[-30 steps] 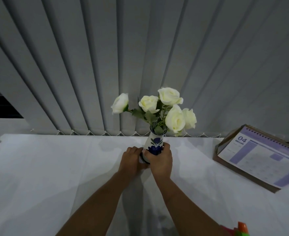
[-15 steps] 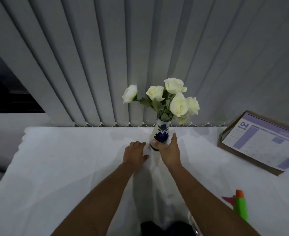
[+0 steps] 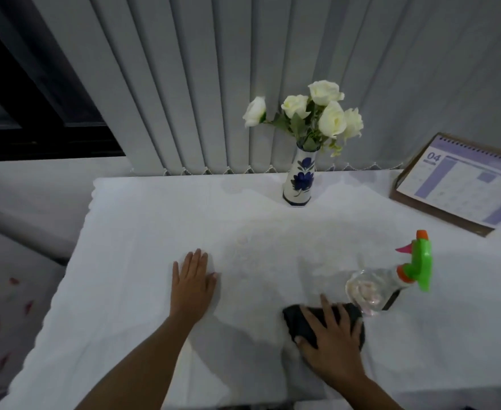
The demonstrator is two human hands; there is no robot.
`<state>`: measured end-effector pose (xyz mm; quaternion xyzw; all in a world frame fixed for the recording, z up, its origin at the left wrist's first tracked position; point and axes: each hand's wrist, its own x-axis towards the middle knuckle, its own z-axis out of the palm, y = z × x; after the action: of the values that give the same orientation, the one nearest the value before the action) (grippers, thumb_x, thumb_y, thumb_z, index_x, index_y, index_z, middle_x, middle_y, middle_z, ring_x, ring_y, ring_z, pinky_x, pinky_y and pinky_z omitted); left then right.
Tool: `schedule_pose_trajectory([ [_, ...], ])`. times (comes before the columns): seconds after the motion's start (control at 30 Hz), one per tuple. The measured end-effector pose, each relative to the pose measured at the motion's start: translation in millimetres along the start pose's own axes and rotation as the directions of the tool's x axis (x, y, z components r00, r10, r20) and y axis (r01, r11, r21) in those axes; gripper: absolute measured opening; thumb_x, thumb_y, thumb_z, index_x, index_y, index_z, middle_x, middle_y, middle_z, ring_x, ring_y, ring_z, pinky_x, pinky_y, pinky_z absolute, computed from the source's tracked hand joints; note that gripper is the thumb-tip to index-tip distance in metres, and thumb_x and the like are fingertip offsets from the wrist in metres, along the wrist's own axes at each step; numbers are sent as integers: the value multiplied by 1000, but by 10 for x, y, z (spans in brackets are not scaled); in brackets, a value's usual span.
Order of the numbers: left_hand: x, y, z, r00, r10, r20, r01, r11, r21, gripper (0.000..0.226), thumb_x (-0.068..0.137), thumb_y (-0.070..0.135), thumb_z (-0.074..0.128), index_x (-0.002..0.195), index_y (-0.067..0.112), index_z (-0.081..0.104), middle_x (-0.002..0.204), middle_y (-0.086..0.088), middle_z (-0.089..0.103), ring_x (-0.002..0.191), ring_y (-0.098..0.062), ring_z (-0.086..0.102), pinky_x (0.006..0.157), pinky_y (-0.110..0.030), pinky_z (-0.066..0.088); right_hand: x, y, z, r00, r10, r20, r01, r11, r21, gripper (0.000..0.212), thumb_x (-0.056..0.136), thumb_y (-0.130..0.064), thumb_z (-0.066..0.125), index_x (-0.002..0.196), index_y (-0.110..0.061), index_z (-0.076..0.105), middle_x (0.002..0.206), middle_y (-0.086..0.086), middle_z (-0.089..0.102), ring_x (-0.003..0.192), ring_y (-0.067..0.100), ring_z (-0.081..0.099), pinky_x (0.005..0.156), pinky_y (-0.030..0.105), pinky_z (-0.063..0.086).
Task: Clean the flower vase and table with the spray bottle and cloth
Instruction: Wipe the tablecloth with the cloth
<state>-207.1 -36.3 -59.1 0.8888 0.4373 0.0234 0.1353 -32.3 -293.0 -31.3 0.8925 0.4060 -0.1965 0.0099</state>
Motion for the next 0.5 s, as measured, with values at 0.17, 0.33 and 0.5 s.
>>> schedule_pose_trajectory([
  [0.17, -163, -200, 48, 999, -24, 32, 23, 1000, 20, 81, 86, 54, 0, 152, 13, 24, 160, -8, 19, 149, -24, 14, 119, -49, 3, -127, -369, 146, 970, -25, -242, 20, 1000, -21, 40, 74, -42, 53, 109, -32, 71, 98, 6, 68, 82, 33, 61, 70, 42, 46],
  [0.33, -212, -373, 130, 999, -20, 41, 18, 999, 39, 74, 89, 56, -3, 154, 21, 7, 163, 0, 4, 150, -17, 0, 119, -47, -4, 417, -1017, 106, 871, -368, -325, 374, 926, -45, 33, 72, -36, 77, 104, -28, 73, 85, 5, 64, 71, 27, 63, 61, 35, 50],
  [0.5, -220, -401, 162, 999, -20, 33, 19, 999, 37, 59, 101, 46, 18, 154, 22, 5, 163, 1, 3, 150, -16, -2, 120, -46, -4, 1351, -559, -354, 942, -97, -322, 121, 991, 55, 59, 80, -52, 64, 128, -19, 54, 111, 12, 60, 101, 34, 54, 85, 43, 45],
])
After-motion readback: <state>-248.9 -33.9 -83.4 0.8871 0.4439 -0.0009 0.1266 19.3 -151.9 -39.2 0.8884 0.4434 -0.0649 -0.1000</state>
